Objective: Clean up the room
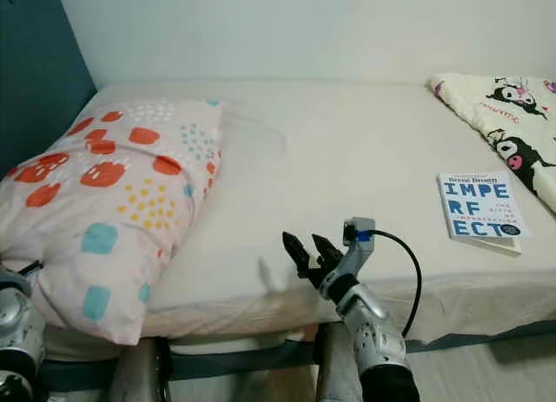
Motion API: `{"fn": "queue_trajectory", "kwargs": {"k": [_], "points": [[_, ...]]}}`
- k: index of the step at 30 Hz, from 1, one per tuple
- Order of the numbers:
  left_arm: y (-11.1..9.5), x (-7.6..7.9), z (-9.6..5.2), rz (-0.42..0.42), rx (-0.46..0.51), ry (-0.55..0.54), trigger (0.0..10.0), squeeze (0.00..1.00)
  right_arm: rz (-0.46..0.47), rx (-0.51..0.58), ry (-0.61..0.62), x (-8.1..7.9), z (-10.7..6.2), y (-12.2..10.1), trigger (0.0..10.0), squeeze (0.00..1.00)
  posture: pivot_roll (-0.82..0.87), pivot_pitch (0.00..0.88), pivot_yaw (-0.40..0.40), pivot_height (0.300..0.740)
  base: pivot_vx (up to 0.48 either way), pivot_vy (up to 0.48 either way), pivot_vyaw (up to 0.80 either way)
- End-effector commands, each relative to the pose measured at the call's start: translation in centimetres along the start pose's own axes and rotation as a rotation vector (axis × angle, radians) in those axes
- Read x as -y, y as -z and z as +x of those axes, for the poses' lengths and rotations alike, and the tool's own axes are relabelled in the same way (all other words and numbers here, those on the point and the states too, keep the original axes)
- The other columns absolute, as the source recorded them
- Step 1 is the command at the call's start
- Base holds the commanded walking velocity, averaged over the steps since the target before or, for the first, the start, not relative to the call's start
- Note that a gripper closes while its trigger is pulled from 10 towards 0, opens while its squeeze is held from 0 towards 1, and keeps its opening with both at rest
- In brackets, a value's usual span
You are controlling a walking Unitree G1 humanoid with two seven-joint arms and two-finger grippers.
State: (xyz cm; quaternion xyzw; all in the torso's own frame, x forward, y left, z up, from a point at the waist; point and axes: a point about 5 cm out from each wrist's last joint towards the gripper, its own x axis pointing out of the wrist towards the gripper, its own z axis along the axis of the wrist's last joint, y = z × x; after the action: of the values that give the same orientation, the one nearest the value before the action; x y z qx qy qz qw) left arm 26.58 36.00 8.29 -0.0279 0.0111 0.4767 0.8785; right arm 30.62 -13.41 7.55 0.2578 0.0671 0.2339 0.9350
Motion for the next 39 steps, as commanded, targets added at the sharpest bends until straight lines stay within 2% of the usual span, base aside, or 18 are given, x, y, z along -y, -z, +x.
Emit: {"fn": "queue_trajectory", "kwargs": {"k": [1, 3, 4, 8, 12, 13, 15, 19, 22, 25, 27, 30, 32, 33, 35, 36, 39], "points": [[1.7, -1.2, -0.5, -0.002, -0.073, -0.03, 10.0, 0.0, 0.01, -0.016, 0.012, 0.2, -0.3, 0.4, 10.0, 0.0, 0.05, 0.105, -0.101, 0.445, 0.0, 0.0, 0.0], [2.1, -1.1, -0.7, -0.009, -0.091, -0.02, 10.0, 0.0, 0.01, -0.016, 0.011, 0.2, -0.3, 0.4, 10.0, 0.0, 0.05, 0.105, -0.101, 0.445, 0.0, 0.0, 0.0], [2.5, -1.0, -1.0, -0.012, -0.11, -0.018, 10.0, 1.0, 0.01, -0.017, 0.01, 0.1, -0.3, 0.4, 10.0, 0.0, 0.04, 0.103, -0.099, 0.445, 0.0, 0.0, 0.0], [3.5, -0.5, -1.8, 0.006, -0.131, 0.013, 10.0, 1.0, 0.008, -0.016, 0.01, 0.2, -0.4, 0.3, 10.0, 0.0, 0.04, 0.101, -0.097, 0.445, 0.0, 0.0, 0.0], [4.2, 0.4, -2.8, 0.02, -0.135, 0.091, 10.0, 1.0, 0.006, -0.013, 0.013, 0.3, -0.4, 0.3, 10.0, 0.0, 0.04, 0.1, -0.095, 0.445, 0.0, 0.0, 0.0], [4.6, 0.9, -3.4, 0.026, -0.14, 0.134, 10.0, 1.0, 0.006, -0.011, 0.012, 0.2, -0.3, 0.2, 10.0, 0.0, 0.05, 0.099, -0.094, 0.445, 0.0, 0.0, 0.0], [4.7, 1.0, -3.5, 0.027, -0.141, 0.141, 10.0, 1.0, 0.006, -0.011, 0.012, 0.2, -0.3, 0.2, 10.0, 0.0, 0.05, 0.099, -0.094, 0.445, 0.0, 0.0, 0.0], [6.3, 1.6, -5.1, 0.022, -0.194, 0.229, 10.0, 1.0, 0.004, -0.007, 0.011, 0.3, -0.1, 0.0, 10.0, 0.0, 0.05, 0.093, -0.093, 0.445, 0.0, 0.0, 0.0], [6.8, 1.9, -5.7, -0.001, -0.213, 0.263, 10.0, 1.0, 0.001, -0.007, 0.012, 0.3, -0.1, -0.1, 10.0, 0.0, 0.05, 0.089, -0.093, 0.445, 0.0, 0.0, 0.0], [7.1, 3.2, -7.1, -0.053, -0.219, 0.384, 10.0, 1.0, -0.002, -0.004, 0.011, 0.4, 0.0, -0.2, 10.0, 0.0, 0.05, 0.08, -0.093, 0.445, 0.0, 0.0, 0.0], [6.9, 3.3, -7.1, -0.057, -0.213, 0.392, 10.0, 1.0, -0.002, -0.004, 0.01, 0.4, 0.0, -0.3, 10.0, 0.0, 0.05, 0.08, -0.093, 0.445, 0.0, 0.0, 0.0], [5.6, 2.9, -6.0, -0.045, -0.151, 0.395, 10.0, 1.0, -0.003, -0.005, 0.008, 0.4, 0.1, -0.3, 10.0, 0.0, 0.06, 0.077, -0.093, 0.445, 0.0, 0.0, 0.0], [4.2, 2.6, -4.9, 0.008, -0.075, 0.379, 10.0, 1.0, -0.004, -0.006, 0.007, 0.4, 0.2, -0.3, 10.0, 0.0, 0.06, 0.072, -0.094, 0.445, 0.0, 0.0, 0.0], [4.2, 2.6, -4.9, 0.008, -0.075, 0.379, 10.0, 1.0, -0.004, -0.006, 0.007, 0.4, 0.2, -0.3, 10.0, 0.0, 0.06, 0.072, -0.094, 0.445, 0.0, 0.0, 0.0], [1.5, 2.4, -3.6, 0.054, 0.041, 0.359, 10.0, 1.0, -0.004, -0.007, 0.005, 0.3, 0.3, -0.2, 10.0, 0.0, 0.06, 0.07, -0.092, 0.445, 0.0, 0.0, 0.0], [0.0, 2.4, -3.0, 0.08, 0.093, 0.354, 10.0, 0.58, -0.004, -0.007, 0.004, 0.3, 0.3, -0.3, 10.0, 0.0, 0.06, 0.072, -0.09, 0.445, 0.0, 0.0, 0.0], [-0.9, 2.3, -2.6, 0.097, 0.125, 0.351, 10.0, 0.58, -0.004, -0.007, 0.004, 0.3, 0.3, -0.3, 10.0, 0.0, 0.06, 0.072, -0.09, 0.445, 0.0, 0.0, 0.0]]}}
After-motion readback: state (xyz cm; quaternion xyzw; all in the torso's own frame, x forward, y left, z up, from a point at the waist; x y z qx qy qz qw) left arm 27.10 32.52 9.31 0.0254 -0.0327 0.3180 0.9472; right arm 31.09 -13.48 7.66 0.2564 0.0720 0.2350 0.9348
